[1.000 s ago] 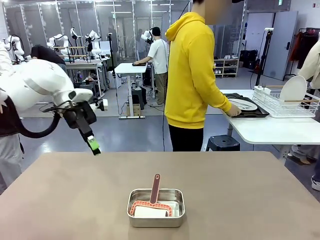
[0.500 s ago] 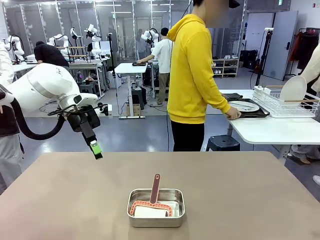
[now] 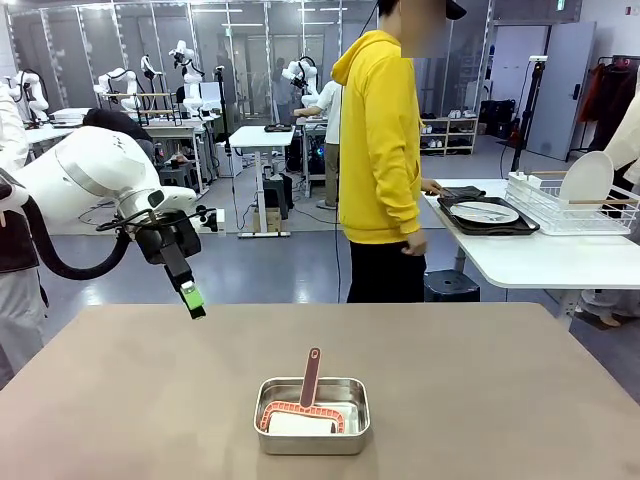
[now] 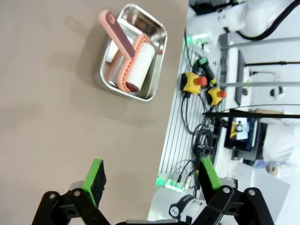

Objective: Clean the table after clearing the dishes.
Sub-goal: When the right (or left) Handle tray is removed, use the right hand (or left hand) to clean the right (or left) side of the table with the Lint Roller.

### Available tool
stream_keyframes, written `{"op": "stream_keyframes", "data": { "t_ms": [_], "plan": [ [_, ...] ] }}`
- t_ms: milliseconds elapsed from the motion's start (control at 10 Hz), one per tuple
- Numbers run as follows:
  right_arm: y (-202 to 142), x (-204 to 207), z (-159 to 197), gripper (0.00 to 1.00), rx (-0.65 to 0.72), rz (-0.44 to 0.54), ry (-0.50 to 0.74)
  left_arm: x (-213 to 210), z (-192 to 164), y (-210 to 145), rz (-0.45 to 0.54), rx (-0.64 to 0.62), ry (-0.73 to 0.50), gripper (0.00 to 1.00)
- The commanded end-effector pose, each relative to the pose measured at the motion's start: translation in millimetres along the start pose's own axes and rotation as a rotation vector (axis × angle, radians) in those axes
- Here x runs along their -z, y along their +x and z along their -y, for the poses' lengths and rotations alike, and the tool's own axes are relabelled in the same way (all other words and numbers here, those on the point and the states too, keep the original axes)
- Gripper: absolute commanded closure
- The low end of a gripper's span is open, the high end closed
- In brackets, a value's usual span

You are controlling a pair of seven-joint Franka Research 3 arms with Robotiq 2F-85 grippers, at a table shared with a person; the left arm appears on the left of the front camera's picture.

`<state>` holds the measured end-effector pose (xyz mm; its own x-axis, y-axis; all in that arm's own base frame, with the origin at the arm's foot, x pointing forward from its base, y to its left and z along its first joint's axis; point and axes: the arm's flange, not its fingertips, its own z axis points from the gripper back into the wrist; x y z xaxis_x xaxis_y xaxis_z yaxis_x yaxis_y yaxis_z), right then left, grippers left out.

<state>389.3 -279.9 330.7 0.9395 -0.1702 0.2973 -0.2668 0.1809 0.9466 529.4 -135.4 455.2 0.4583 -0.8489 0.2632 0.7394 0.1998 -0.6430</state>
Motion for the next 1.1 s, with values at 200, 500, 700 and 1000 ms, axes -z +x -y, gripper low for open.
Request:
{"op": "stream_keyframes", "data": {
  "t_ms": [200,500,700,1000],
  "plan": [
    [-2,0,-3,0.00,-0.010,0.004,0.002,0,22,100,-0.298,0.113,0.196,0.00],
    [-2,0,-3,0.00,-0.010,0.004,0.002,22,18,173,-0.476,0.212,0.191,0.00],
    [-2,0,-3,0.00,-0.010,0.004,0.002,46,14,209,-0.579,0.234,0.178,0.00],
    [-2,0,-3,0.00,-0.010,0.004,0.002,81,-1,240,-0.624,0.268,0.245,0.00]
  ]
}}
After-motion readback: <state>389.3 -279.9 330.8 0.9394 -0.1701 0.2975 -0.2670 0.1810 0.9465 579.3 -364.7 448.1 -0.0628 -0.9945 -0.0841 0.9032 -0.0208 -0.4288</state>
